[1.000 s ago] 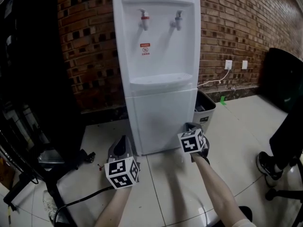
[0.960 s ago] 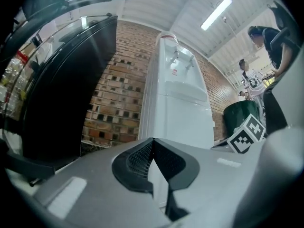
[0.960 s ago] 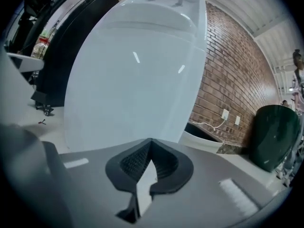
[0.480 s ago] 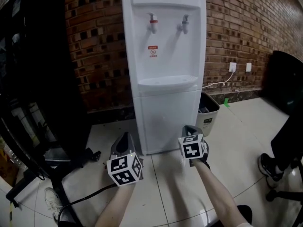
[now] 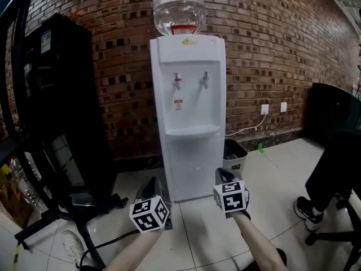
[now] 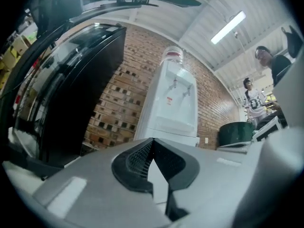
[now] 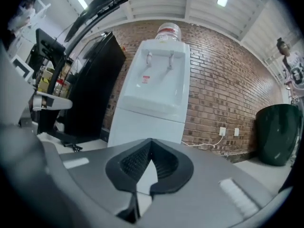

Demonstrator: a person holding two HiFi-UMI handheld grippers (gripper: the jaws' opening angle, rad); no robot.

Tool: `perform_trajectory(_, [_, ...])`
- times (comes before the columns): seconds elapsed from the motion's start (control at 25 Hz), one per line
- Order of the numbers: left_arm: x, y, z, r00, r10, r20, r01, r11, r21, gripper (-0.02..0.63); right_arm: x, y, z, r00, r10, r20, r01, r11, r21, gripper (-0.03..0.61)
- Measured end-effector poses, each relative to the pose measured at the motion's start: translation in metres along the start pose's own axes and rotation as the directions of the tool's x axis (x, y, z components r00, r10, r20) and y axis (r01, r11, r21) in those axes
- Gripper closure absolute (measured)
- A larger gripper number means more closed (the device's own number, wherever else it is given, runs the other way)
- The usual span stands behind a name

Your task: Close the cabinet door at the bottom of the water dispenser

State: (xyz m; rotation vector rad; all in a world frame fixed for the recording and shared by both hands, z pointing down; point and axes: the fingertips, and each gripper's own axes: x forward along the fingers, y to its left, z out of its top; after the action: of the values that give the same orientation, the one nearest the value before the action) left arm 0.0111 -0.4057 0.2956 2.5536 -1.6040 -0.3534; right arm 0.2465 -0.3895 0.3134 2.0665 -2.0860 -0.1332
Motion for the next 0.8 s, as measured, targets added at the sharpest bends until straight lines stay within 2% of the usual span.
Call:
perform_trajectory(0.12, [-0.038, -0.028, 0.024, 0.997, -0.08, 0.001, 0.08, 0.997, 0.006, 0.606, -0.046, 0.012, 0.017, 0.997, 0.026, 0.075, -0.029, 0.999, 0.039, 0.578])
perform_trajectory(0.24, [-0.066, -0.042, 0.024, 0.993, -0.12, -0.012, 0.12, 0.993, 0.007, 0.606, -0.083, 0.026, 0.026, 0.992, 0.028, 0.123, -0.038, 0.996, 0.079, 0.578])
perform_trajectory(0.44, [-0.097, -0.028, -0.005, 0.989, -0.111, -0.098, 0.116, 0.992, 0.046, 0.606, -0.113, 0.059, 0.008, 0.993, 0.042, 0.107, -0.054, 0.993, 0.106, 0.578])
perform_trajectory(0.64, [-0.101, -0.012, 0.007, 0.995, -0.07, -0.071, 0.076, 0.992, 0.1, 0.606, -0.122, 0.08, 0.005, 0.992, 0.067, 0.104, -0.075, 0.995, 0.068, 0.578])
perform_trajectory(0.8, [-0.105, -0.019, 0.001, 0.992, -0.093, -0.088, 0.101, 0.99, 0.102, 0.607, -0.125, 0.082, 0.013, 0.99, 0.068, 0.12, -0.075, 0.996, 0.053, 0.578])
